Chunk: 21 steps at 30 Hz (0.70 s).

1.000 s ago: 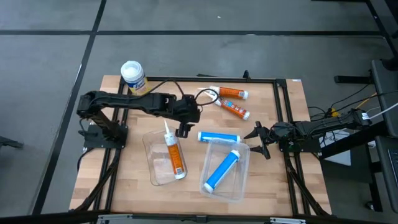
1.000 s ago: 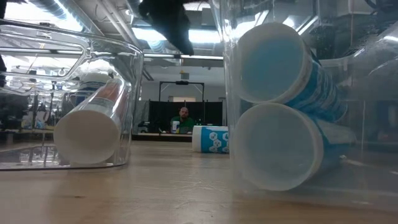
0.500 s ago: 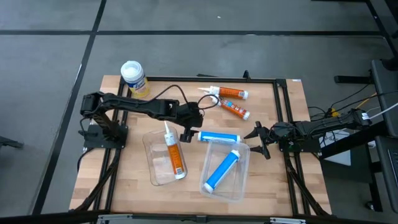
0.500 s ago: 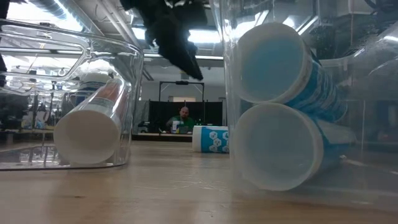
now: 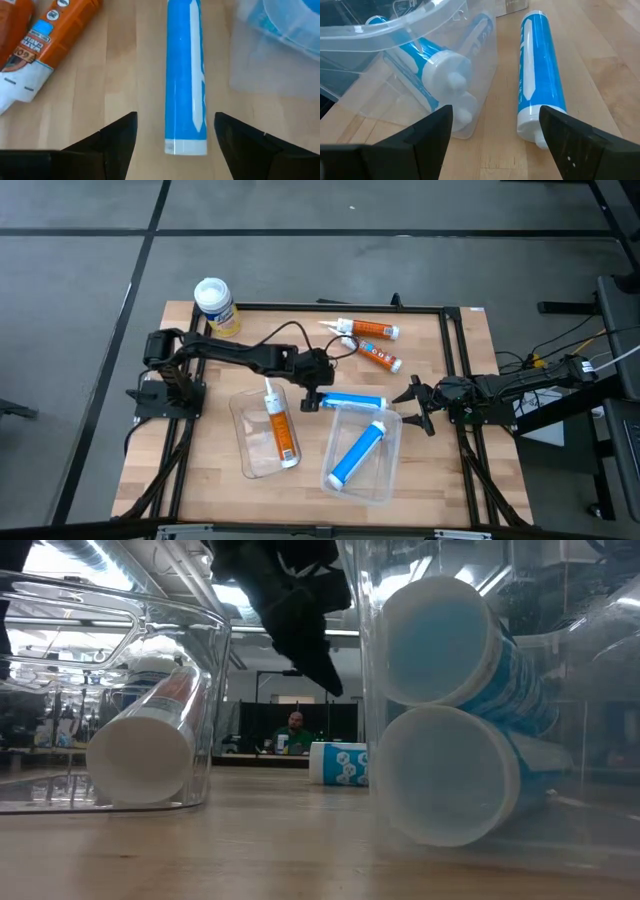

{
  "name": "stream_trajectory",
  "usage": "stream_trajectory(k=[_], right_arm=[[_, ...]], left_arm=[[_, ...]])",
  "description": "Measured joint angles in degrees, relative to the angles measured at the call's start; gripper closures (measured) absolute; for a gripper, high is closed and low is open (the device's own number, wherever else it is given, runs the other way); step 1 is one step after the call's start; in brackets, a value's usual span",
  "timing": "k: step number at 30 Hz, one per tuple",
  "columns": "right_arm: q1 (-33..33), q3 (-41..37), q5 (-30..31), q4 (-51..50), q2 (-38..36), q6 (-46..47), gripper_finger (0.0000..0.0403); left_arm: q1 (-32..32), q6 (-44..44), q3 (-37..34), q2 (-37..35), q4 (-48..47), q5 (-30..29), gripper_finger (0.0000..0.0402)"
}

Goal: Pick & place silicon tubes, Sealant and Lysol wipes
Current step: Put the blue sealant into the right transparent bin

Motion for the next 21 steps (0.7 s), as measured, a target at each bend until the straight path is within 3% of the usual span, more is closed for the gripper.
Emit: stream_trajectory(k=[12, 21], right_arm=[[0.0, 0.0, 0.0, 0.0, 0.0, 0.0, 0.0105], [0.0, 0.0, 0.0, 0.0, 0.0, 0.0, 0.0105]], left_arm=[[0.2, -1.7, 0.1, 1.7, 1.5, 3.9, 0.0069], [-0.1, 0.5, 0.0, 3.8, 1.9, 3.8, 0.0061]])
